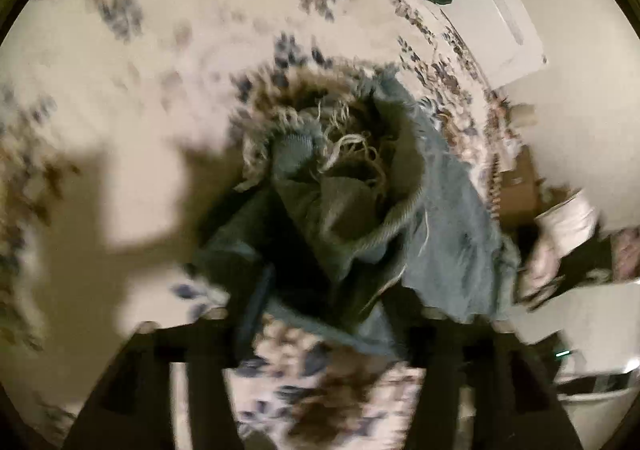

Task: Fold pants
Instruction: 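Carry the folded shorts with both grippers and lower them onto the folded jeans, then open both grippers and lift them away from the stack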

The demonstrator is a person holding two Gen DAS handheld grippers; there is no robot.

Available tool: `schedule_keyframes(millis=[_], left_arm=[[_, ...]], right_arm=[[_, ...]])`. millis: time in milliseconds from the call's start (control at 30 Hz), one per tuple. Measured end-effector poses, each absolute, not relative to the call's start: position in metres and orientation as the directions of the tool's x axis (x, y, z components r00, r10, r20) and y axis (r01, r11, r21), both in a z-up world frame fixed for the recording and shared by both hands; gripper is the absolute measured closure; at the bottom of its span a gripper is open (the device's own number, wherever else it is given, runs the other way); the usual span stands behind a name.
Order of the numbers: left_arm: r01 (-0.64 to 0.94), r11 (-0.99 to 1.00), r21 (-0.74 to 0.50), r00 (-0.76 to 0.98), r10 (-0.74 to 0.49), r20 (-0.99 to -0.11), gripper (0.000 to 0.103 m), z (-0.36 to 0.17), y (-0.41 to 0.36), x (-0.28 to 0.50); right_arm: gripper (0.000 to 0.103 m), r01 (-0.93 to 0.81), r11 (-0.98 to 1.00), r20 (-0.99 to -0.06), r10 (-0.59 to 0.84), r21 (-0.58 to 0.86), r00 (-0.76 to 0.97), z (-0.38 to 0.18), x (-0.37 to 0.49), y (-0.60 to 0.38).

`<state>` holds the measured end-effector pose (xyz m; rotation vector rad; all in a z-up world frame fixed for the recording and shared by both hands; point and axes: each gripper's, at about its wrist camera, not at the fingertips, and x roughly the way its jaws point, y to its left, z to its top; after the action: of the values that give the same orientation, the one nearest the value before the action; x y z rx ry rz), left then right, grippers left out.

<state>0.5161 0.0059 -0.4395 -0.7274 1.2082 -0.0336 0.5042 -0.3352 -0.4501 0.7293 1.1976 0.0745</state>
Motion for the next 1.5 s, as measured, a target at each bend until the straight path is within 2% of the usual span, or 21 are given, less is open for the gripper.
schedule_keyframes(millis=[33, 67, 200, 400, 733, 1067, 1333, 1433, 1500], left_arm=[[-0.325, 0.811, -0.486, 0.385, -0.357, -0.851, 0.024, -0.435, 0.004, 0.515], [-0.278, 0.868, -0.412, 0.379, -0.295, -0.877, 0.021, -0.425, -0.004, 0.513], [-0.146, 0.974, -0.173, 0.346, -0.114, -0.931, 0.020, -0.411, -0.026, 0.513], [-0.050, 0.997, -0.060, 0.410, -0.034, -0.912, 0.020, -0.365, -0.044, 0.502], [-0.002, 1.000, 0.004, 0.481, 0.005, -0.877, 0.020, -0.256, -0.063, 0.457], [-0.026, 1.000, 0.005, 0.614, 0.020, -0.789, 0.020, -0.103, -0.073, 0.349], [-0.028, 1.000, 0.001, 0.662, 0.019, -0.749, 0.020, -0.038, -0.081, 0.260], [-0.025, 1.000, 0.002, 0.658, 0.018, -0.753, 0.011, -0.024, -0.082, 0.237], [-0.024, 1.000, -0.007, 0.655, 0.011, -0.755, 0.009, -0.016, -0.082, 0.224]], right_arm=[[0.023, 0.310, 0.798, -0.835, 0.391, 0.517, 0.388, -0.445, 0.502, -0.332], [0.019, 0.294, 0.852, -0.872, 0.314, 0.434, 0.376, -0.434, 0.500, -0.324], [0.008, 0.238, 0.961, -0.929, 0.043, 0.139, 0.368, -0.397, 0.485, -0.290], [0.005, 0.212, 0.976, -0.899, -0.130, -0.042, 0.419, -0.340, 0.464, -0.260], [0.005, 0.255, 0.966, -0.853, -0.173, -0.048, 0.493, -0.202, 0.398, -0.251], [0.005, 0.207, 0.978, -0.784, -0.136, -0.009, 0.606, -0.041, 0.287, -0.245], [0.005, 0.149, 0.989, -0.732, -0.117, -0.021, 0.672, 0.051, 0.185, -0.236], [0.005, 0.140, 0.990, -0.712, -0.117, -0.026, 0.693, 0.080, 0.150, -0.233], [0.002, 0.135, 0.990, -0.703, -0.113, -0.025, 0.702, 0.094, 0.132, -0.232]])
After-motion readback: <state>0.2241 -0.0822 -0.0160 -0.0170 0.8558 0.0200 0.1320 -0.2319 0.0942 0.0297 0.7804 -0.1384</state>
